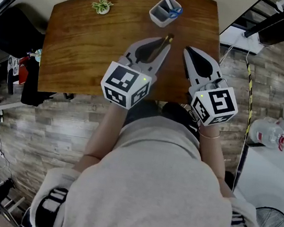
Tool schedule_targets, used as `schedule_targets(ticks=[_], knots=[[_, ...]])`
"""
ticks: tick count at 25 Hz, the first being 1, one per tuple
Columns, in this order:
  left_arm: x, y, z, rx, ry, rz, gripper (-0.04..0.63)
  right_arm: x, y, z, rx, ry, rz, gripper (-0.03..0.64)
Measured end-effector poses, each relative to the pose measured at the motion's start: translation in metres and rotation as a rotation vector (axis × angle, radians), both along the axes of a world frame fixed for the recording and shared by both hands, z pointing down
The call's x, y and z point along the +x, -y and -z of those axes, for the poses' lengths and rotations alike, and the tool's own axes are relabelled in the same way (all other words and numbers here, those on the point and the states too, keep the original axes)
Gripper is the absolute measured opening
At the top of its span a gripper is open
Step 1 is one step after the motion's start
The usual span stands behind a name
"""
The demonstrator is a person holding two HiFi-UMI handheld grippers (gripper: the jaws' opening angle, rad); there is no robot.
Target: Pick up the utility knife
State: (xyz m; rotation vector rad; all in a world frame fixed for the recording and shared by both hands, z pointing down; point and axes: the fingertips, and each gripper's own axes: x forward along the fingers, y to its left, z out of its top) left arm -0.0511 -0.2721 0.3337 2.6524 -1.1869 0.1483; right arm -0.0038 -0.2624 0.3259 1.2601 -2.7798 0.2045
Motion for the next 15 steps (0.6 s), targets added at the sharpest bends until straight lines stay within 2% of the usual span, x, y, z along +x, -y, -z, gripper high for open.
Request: schedule_targets(ticks=[15], knots=[[-0.0021,0.0021,-0.0035,-0.005,0.001,-0.015,0.069,-0.0069,0.0048,-0.0025,-0.003,-0.011,0.002,0.012]])
